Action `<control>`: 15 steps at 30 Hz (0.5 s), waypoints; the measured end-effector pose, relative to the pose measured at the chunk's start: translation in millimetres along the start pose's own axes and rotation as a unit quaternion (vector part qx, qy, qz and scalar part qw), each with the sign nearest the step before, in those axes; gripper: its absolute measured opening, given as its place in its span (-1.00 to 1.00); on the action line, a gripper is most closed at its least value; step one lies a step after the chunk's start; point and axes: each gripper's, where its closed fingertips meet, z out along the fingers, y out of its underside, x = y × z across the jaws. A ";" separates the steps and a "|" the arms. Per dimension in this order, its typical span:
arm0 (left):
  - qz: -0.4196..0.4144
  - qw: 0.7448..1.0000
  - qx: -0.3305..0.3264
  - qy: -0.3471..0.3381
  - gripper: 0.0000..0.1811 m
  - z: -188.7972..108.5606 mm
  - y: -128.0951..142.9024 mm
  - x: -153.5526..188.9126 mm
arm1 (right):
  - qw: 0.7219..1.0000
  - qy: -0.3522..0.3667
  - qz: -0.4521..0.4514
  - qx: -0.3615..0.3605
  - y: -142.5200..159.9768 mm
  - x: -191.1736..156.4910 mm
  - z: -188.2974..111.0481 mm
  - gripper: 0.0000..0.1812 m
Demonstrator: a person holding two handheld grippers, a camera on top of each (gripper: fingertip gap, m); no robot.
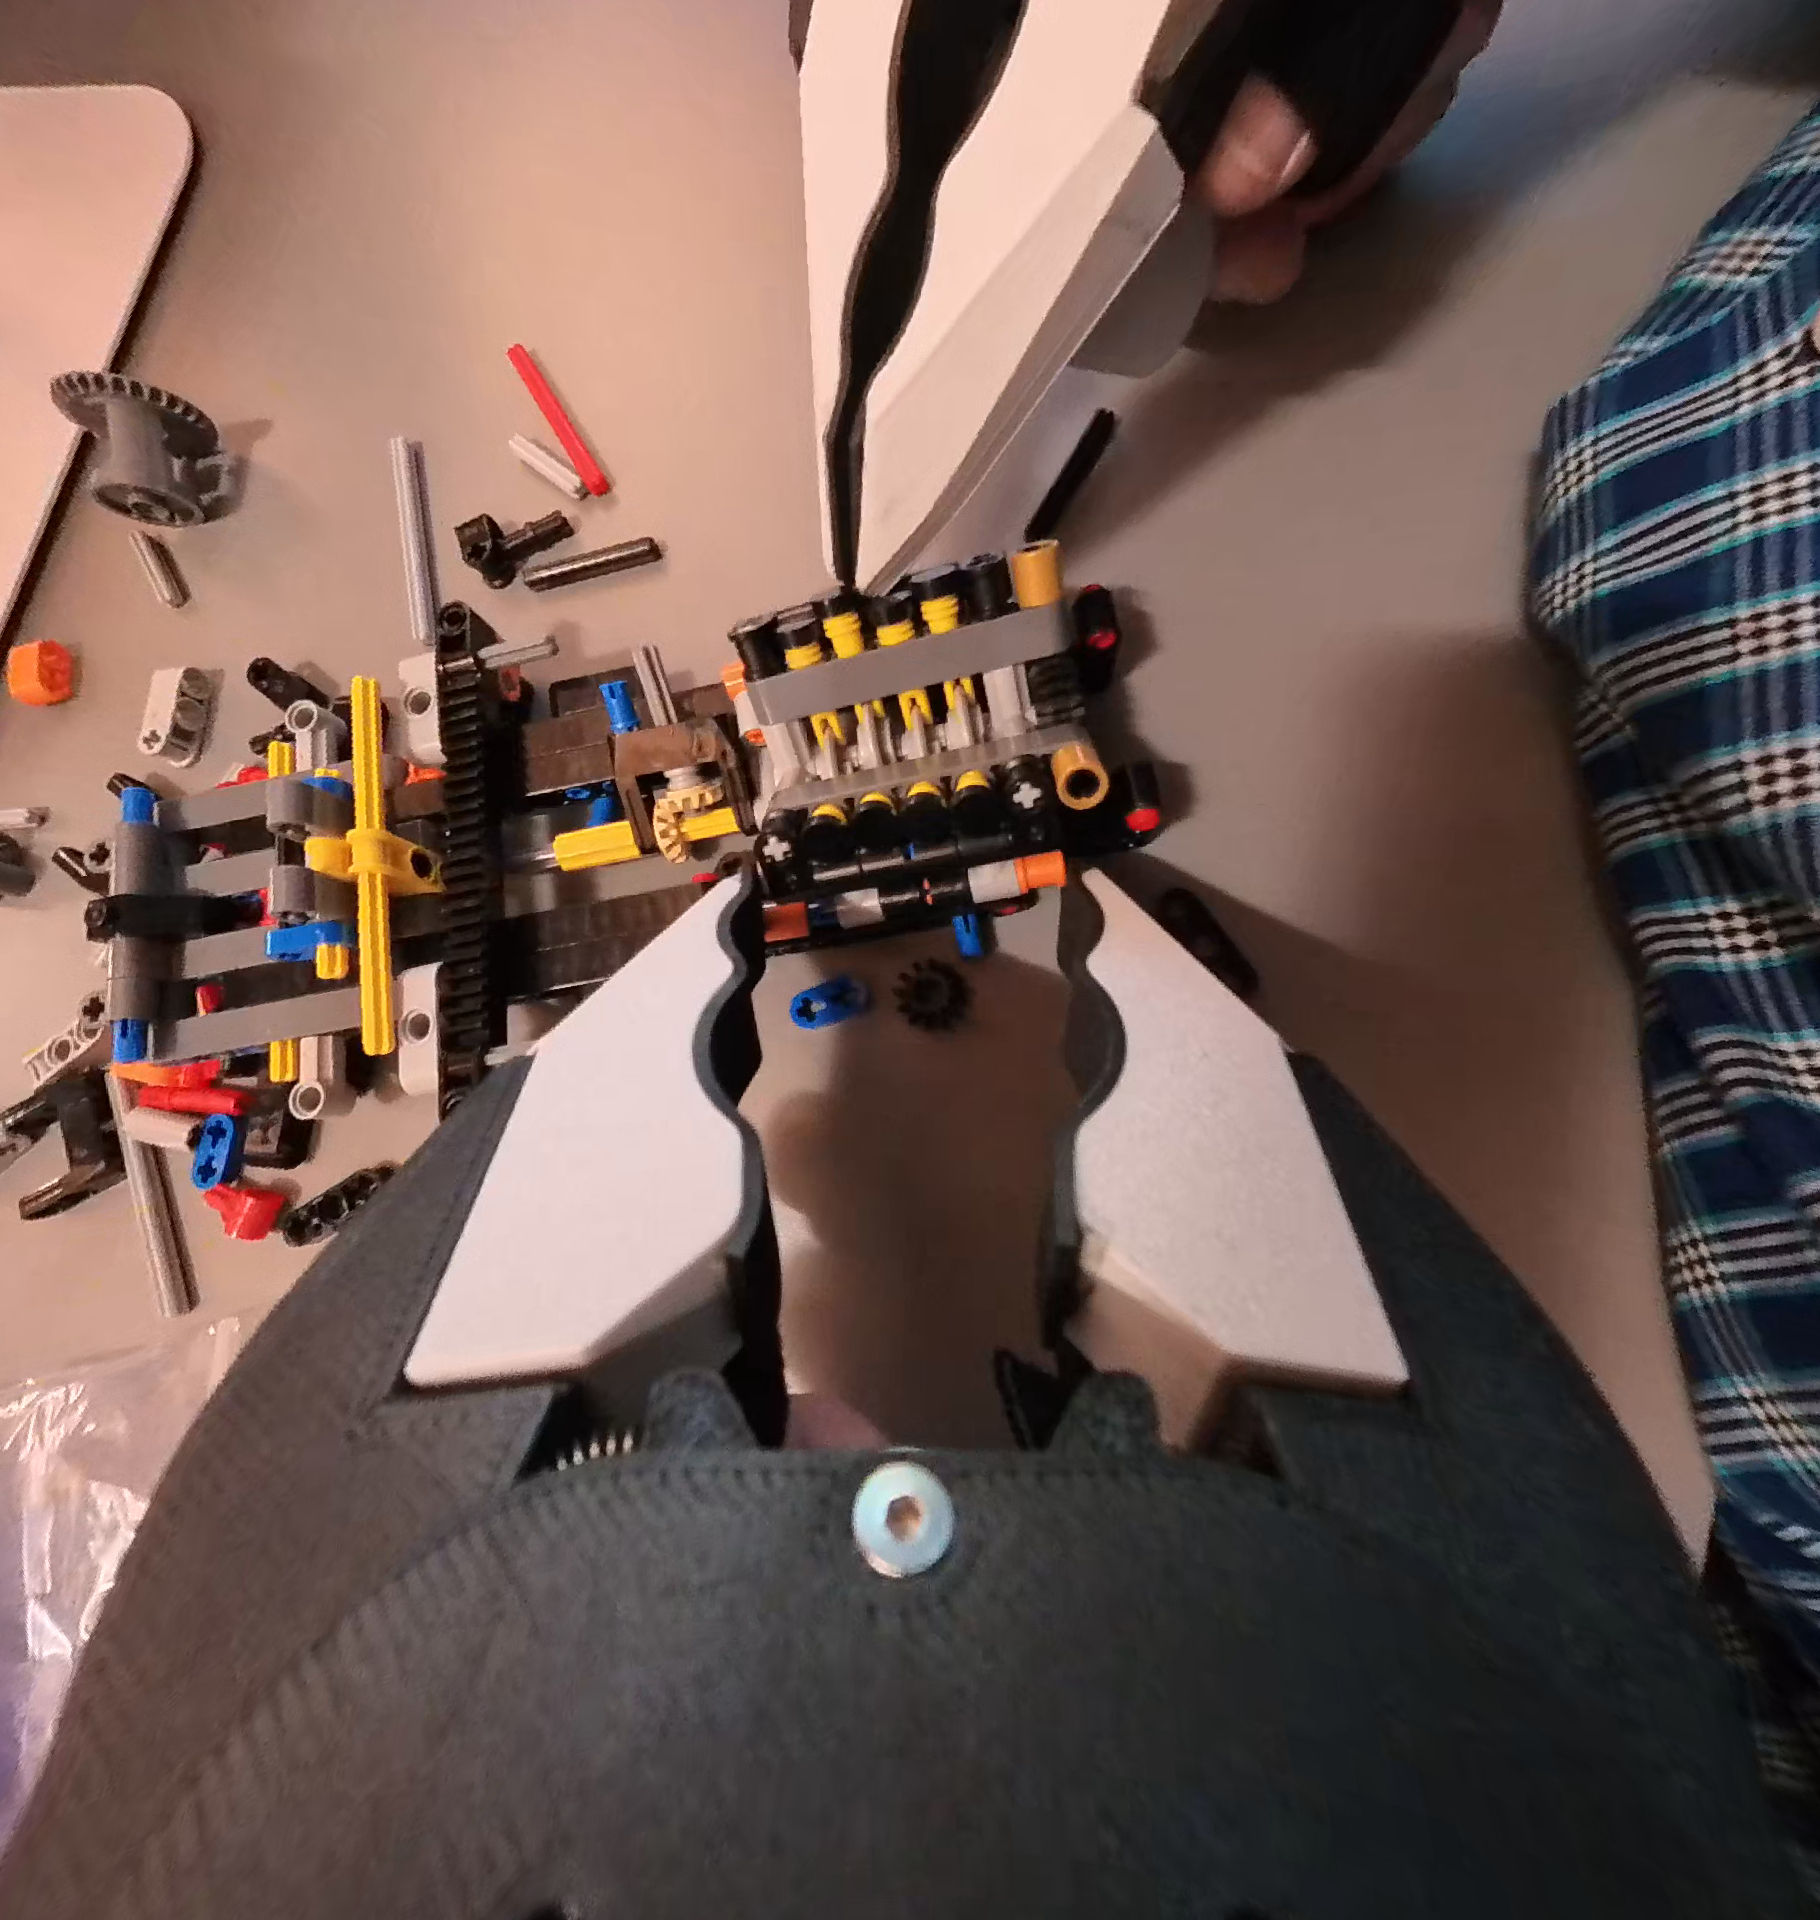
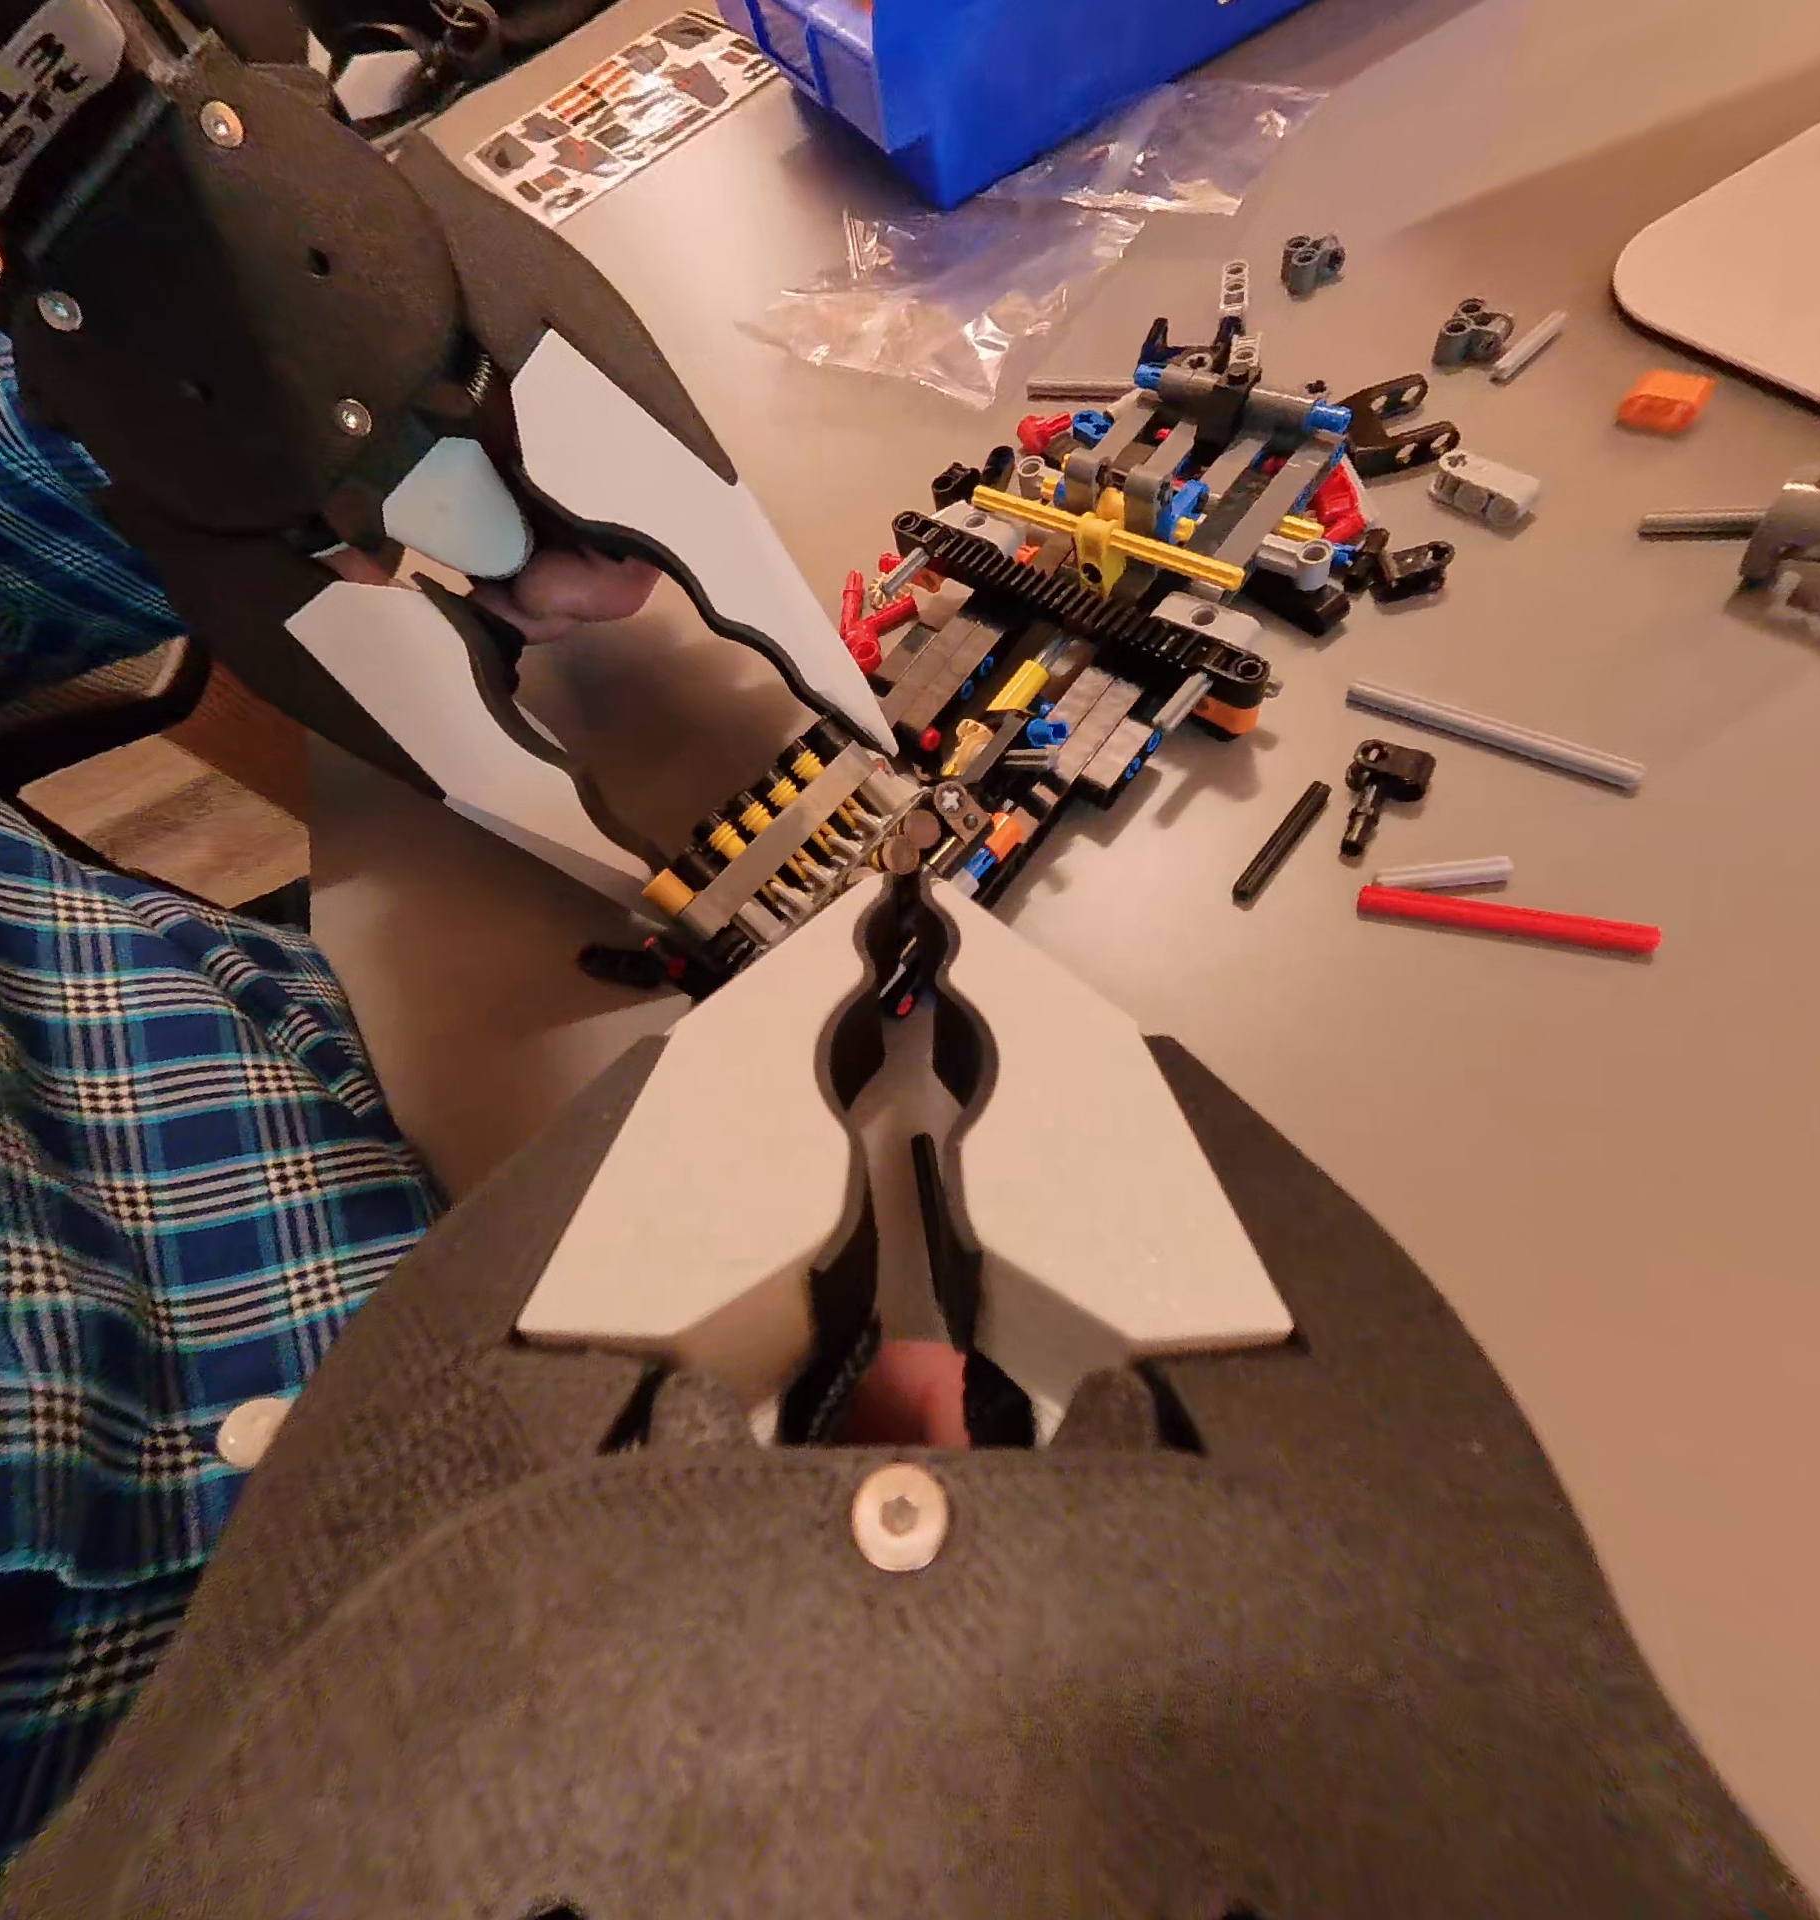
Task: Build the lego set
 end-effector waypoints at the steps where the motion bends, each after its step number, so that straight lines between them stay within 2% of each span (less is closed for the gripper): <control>1: 0.000 1.000 -0.001 0.000 -0.39 0.0 0.1 -0.3 | 1.000 -0.003 0.003 -0.001 0.1 0.0 0.2 -1.00; 9: -0.001 1.000 -0.005 -0.003 -0.39 0.0 1.1 -2.4 | 1.000 -0.026 -0.005 -0.007 -1.5 1.2 1.4 -0.98; 12: 0.002 1.000 -0.006 -0.003 -0.39 -0.7 0.1 -1.6 | 0.999 -0.049 -0.012 -0.011 -2.6 8.8 -4.8 -0.68; 14: 0.002 1.000 -0.006 -0.002 -0.39 -1.2 -1.4 -1.2 | 0.996 -0.059 -0.064 -0.006 -7.3 10.3 -9.7 -0.50; 15: 0.002 1.000 -0.004 -0.001 -0.39 -1.5 -2.2 -0.8 | 0.993 -0.073 -0.092 -0.008 -7.7 8.2 -10.5 -0.48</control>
